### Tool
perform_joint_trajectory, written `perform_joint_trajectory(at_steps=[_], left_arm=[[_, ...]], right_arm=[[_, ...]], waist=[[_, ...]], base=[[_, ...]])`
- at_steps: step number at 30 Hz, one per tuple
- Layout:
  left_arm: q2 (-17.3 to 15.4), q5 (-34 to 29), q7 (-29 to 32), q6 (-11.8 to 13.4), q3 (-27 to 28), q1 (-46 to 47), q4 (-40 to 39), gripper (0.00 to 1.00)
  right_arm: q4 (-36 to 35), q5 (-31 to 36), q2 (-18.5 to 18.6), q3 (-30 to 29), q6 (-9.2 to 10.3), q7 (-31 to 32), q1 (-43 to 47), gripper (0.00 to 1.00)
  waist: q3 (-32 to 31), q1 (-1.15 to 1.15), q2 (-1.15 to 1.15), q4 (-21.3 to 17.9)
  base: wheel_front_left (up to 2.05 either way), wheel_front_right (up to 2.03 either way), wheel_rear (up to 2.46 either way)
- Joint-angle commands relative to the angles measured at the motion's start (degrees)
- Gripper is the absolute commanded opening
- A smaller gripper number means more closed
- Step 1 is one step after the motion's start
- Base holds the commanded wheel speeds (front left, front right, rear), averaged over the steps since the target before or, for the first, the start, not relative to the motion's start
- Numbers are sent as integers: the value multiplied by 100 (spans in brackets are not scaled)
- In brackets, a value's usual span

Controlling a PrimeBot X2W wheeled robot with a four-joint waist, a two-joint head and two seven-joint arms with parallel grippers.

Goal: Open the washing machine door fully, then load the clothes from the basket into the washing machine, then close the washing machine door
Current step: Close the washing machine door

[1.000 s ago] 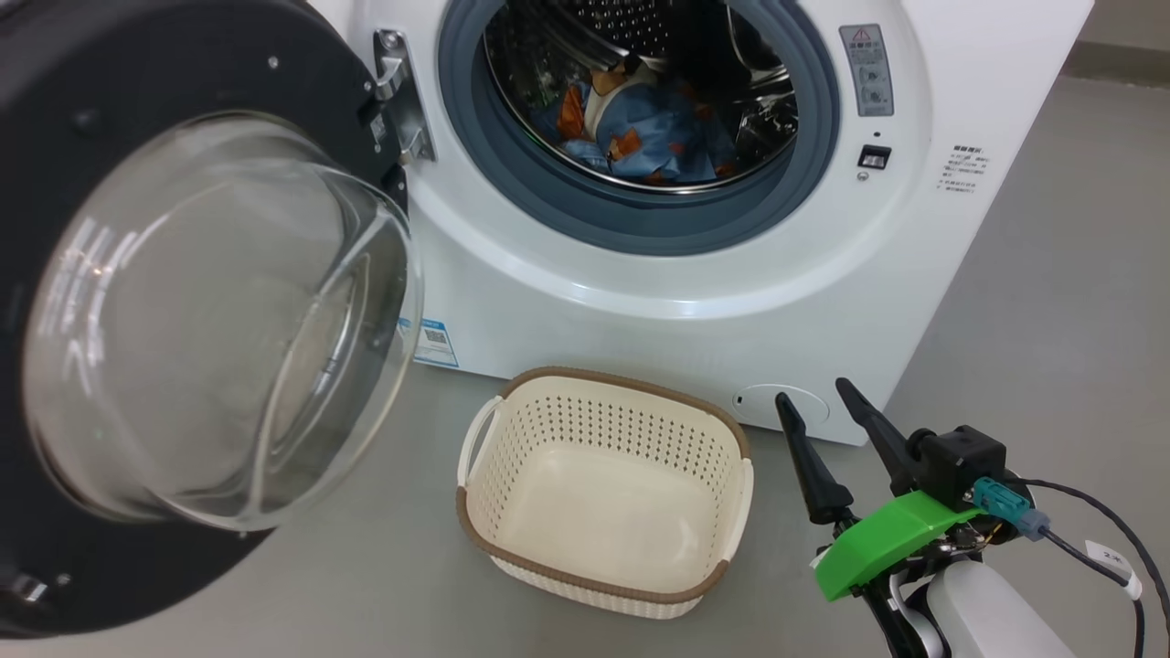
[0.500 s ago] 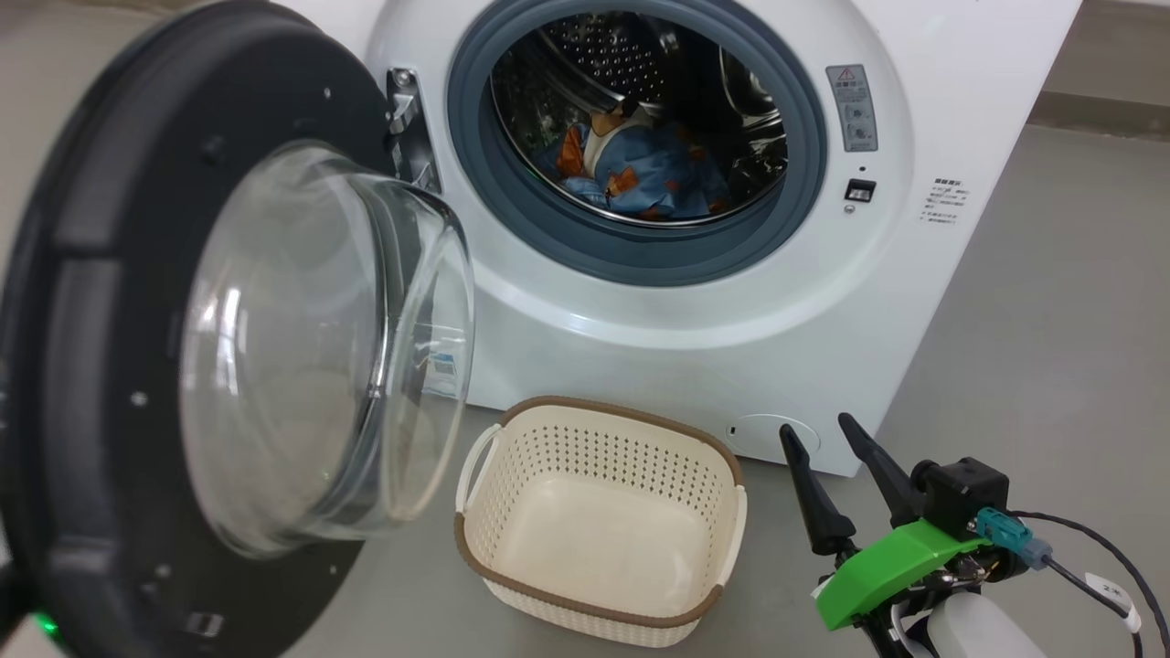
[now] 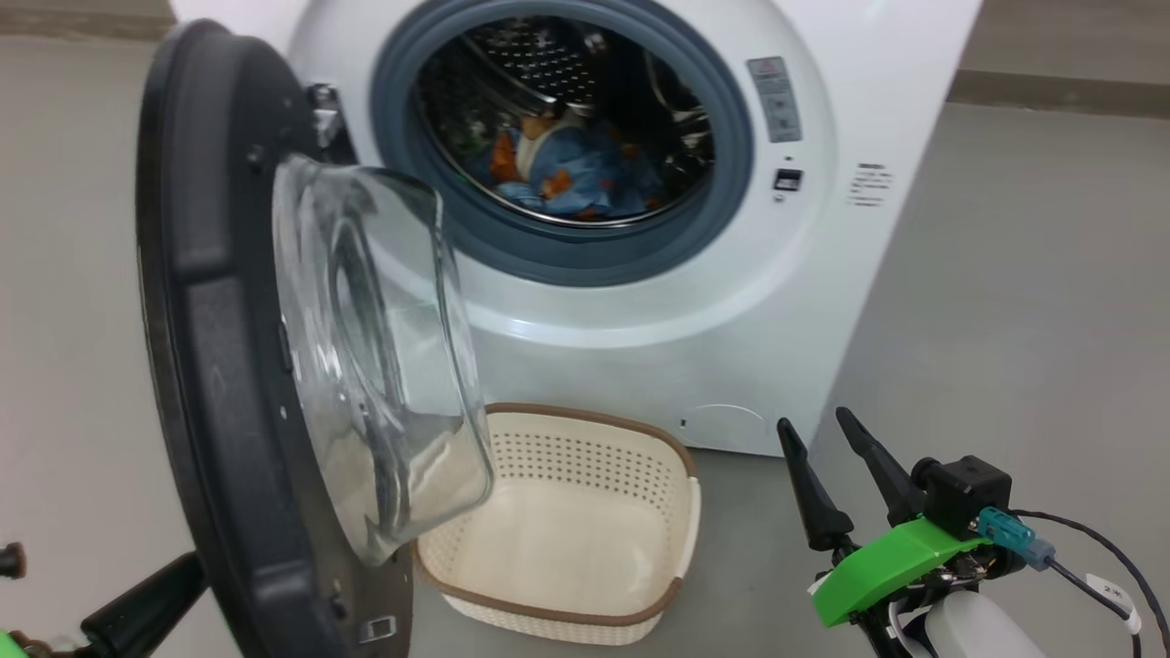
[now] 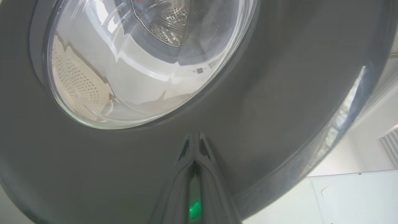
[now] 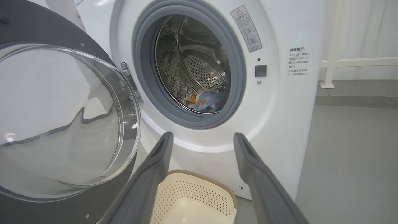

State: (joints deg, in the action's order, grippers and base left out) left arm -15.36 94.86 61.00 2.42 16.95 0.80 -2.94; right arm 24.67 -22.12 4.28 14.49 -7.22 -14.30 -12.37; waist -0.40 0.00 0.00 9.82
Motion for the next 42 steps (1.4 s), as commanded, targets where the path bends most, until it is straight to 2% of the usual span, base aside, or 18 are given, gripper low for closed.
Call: perform_joint_trajectory(at_steps=[1,13,23,28,35,42], left_arm=[[-65,113,32,1,146,137,-293,0],[315,60,-208,6,-39,335,-490,0],[499,-68,-436,-27,-163,691,-421,0],[617,-208,-661,-81,-262,1131,-136,0],[629,-316,-779,-213,-318,1521,278,0],[644,-332,-819,-336,-300,1612,530,0]], right_arm=[[-162,25,-6,69,-26,-69,-116,100],[-278,138,-72,-30,-26,-70,-156,100],[-380,164,-115,-64,-26,-70,-153,100],[-450,192,-132,-72,-26,-70,-167,100],[-502,190,-138,-109,-26,-70,-170,100],[-503,174,-139,-130,-26,-70,-150,100]], waist=[[100,0,0,-272],[270,0,0,-1268],[446,0,0,-1878],[631,0,0,-2115],[705,0,0,-2175],[634,0,0,-2019]], base=[[0,0,0],[0,0,0],[0,0,0],[0,0,0],[0,0,0],[0,0,0]])
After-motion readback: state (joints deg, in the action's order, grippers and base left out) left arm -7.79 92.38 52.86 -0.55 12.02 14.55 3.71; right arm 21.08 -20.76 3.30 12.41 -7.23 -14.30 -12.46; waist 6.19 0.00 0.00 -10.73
